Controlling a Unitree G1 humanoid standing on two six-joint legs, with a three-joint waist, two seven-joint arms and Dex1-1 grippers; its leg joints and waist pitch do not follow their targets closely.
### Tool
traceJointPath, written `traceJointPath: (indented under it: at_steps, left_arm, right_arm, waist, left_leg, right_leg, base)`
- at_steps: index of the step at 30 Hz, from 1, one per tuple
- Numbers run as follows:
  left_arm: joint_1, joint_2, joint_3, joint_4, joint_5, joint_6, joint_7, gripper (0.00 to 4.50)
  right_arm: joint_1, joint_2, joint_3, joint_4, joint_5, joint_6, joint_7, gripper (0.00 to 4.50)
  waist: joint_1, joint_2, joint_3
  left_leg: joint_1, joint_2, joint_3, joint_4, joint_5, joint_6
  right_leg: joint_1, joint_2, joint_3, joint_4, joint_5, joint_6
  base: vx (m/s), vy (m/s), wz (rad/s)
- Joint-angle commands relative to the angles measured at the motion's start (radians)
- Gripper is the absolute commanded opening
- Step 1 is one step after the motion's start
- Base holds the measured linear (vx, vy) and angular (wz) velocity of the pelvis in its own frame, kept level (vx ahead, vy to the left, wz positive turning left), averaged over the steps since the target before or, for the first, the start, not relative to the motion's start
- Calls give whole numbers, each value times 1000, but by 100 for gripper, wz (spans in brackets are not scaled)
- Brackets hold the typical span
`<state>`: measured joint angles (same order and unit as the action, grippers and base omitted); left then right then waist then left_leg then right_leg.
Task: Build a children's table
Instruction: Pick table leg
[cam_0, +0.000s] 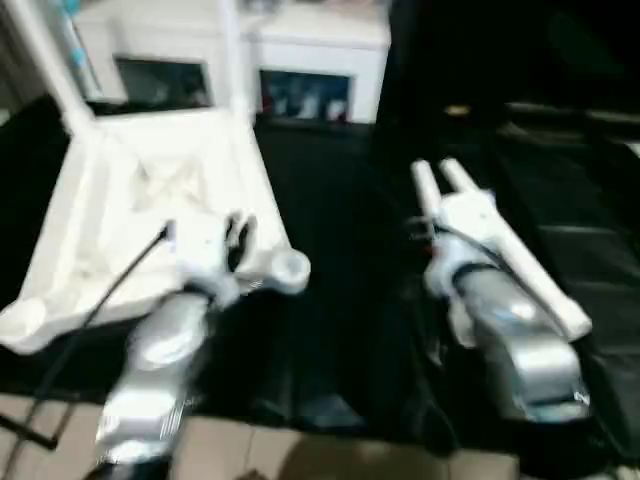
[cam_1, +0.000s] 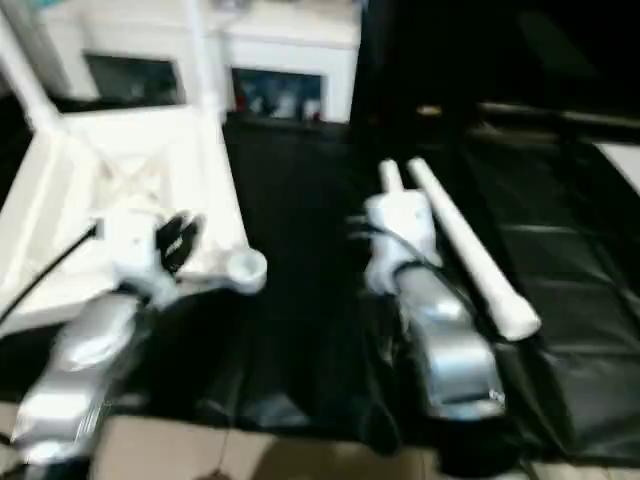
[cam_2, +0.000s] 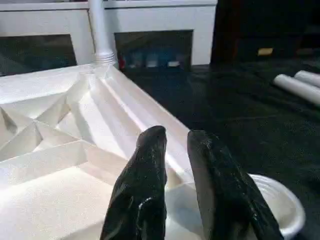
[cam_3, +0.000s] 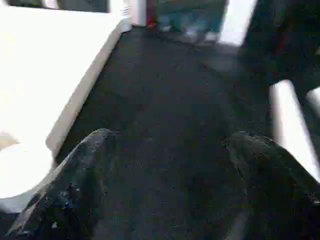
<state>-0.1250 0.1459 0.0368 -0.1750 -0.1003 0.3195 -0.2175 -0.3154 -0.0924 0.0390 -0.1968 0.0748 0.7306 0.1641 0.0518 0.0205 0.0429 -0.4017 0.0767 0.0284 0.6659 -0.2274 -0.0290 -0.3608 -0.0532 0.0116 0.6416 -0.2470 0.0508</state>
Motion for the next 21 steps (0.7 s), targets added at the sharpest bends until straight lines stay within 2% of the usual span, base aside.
traceJointPath:
  at_steps: [1,2,3,4,5,6,7,8,9,11,12,13,14,15,16,17,18,19,21]
  left_arm:
    - [-7,11,-12,-19,-33,10,-50,129]
    - [-7,11,-12,-19,-33,10,-50,135]
    - [-14,57,-25,-24,-49,54,-109,139]
    - [-14,57,-25,-24,-49,54,-109,149]
    - [-20,101,-38,-30,-63,100,-163,163]
    - [-31,145,-52,-39,-80,153,-216,163]
    - [-47,184,-59,-51,-107,210,-260,174]
    - [-52,191,-59,-54,-114,223,-268,179]
    - [-78,216,-59,-64,-142,273,-296,182]
    - [-97,246,-70,-70,-153,305,-336,210]
    - [-97,246,-70,-70,-153,305,-336,210]
    - [-106,261,-82,-74,-152,308,-359,219]
    - [-106,261,-82,-74,-152,308,-359,228]
    - [-116,281,-95,-81,-154,308,-389,237]
    - [-125,301,-106,-91,-166,307,-421,246]
    - [-127,307,-109,-94,-168,305,-431,246]
    - [-131,332,-120,-110,-178,286,-474,260]
    - [-126,346,-127,-123,-182,267,-501,266]
    - [-123,367,-132,-145,-198,265,-527,290]
  right_arm:
    - [-16,-28,-36,1,-6,22,-11,430]
    - [-16,-28,-36,1,-6,22,-11,441]
    - [-52,-45,-34,36,-26,46,-16,447]
    - [-52,-45,-34,36,-26,46,-16,450]
    - [-93,-62,-31,79,-50,76,-25,450]
    - [-143,-74,-39,136,-63,95,-35,450]
    - [-205,-86,-51,204,-70,136,-41,450]
    - [-220,-90,-53,221,-72,147,-40,450]
    - [-292,-98,-77,325,-70,144,-51,450]
    - [-354,-116,-80,417,-50,154,-37,450]
    - [-354,-116,-80,417,-50,154,-37,450]
    - [-390,-128,-80,475,-47,161,-37,450]
    - [-390,-128,-80,475,-47,161,-37,450]
    - [-432,-143,-75,548,-43,165,-22,450]
    - [-475,-155,-77,636,-41,162,-10,450]
    - [-487,-158,-79,662,-40,162,-6,450]
    - [-527,-171,-80,762,-41,160,12,450]
    - [-541,-179,-78,808,-46,156,19,450]
    - [-569,-187,-83,882,-49,153,34,450]
  waist:
    - [0,-3,-60]
    - [5,-8,-50]
    - [2,-4,-45]
    - [-1,-3,-44]
    - [-8,2,-34]
    - [-14,2,-30]
    - [-23,1,-32]
    - [-33,1,-32]
    - [-32,2,-34]
    - [-29,0,-33]
    - [-28,-2,-35]
    - [-26,-7,-35]
    - [-25,-5,-37]
    - [-23,-10,-41]
    - [-22,-8,-42]
    - [-24,-17,-44]
    - [-21,-20,-49]
    - [-17,-22,-48]
    - [-17,-20,-48]
  left_leg:
    - [38,67,11,-72,398,-21]
    - [32,78,28,-97,93,-43]
    - [40,92,40,-118,-104,-57]
    - [41,93,46,-126,-165,-63]
    - [40,105,52,-138,-275,-80]
    - [41,105,51,-143,-331,-94]
    - [44,102,50,-145,-402,-117]
    - [43,100,48,-146,-434,-132]
    - [50,102,52,-142,-433,-133]
    - [51,103,58,-139,-416,-124]
    - [45,105,62,-139,-387,-115]
    - [40,109,70,-140,-356,-107]
    - [41,109,71,-139,-347,-105]
    - [44,110,76,-135,-332,-99]
    - [41,111,80,-136,-314,-98]
    - [37,113,82,-134,-295,-96]
    - [26,114,86,-133,-237,-89]
    - [26,117,92,-132,-215,-81]
    - [26,117,96,-130,-227,-85]
  right_leg:
    - [36,-67,17,-63,233,-127]
    - [46,-83,25,-75,129,-156]
    - [38,-81,23,-81,-5,-189]
    - [33,-76,20,-83,-73,-198]
    - [20,-73,20,-89,-201,-196]
    - [14,-71,18,-91,-269,-189]
    - [7,-71,15,-91,-368,-173]
    - [4,-71,13,-93,-409,-158]
    - [-3,-74,16,-99,-403,-155]
    - [-7,-77,17,-103,-391,-166]
    - [-2,-78,16,-103,-374,-173]
    - [0,-77,15,-104,-349,-176]
    - [-1,-77,14,-100,-344,-182]
    - [-2,-79,11,-98,-340,-191]
    - [1,-77,10,-98,-326,-192]
    - [3,-78,8,-95,-311,-200]
    - [9,-77,3,-86,-242,-216]
    - [5,-75,1,-85,-219,-222]
    - [0,-73,1,-81,-215,-231]
  base:
    - [-74,16,5]
    - [-101,-13,9]
    - [-101,-13,9]
    - [-108,-26,5]
    - [-102,-20,-4]
    - [-102,-20,-4]
    - [-103,-16,-13]
    - [-104,-16,-13]
    - [-104,-16,-13]
    - [-72,-22,-4]
    - [-60,-22,-2]
    - [0,0,0]
    - [0,0,0]
    - [0,0,0]
    - [0,0,0]
    - [0,0,0]
    - [0,0,0]
    - [0,0,0]
    - [0,0,0]
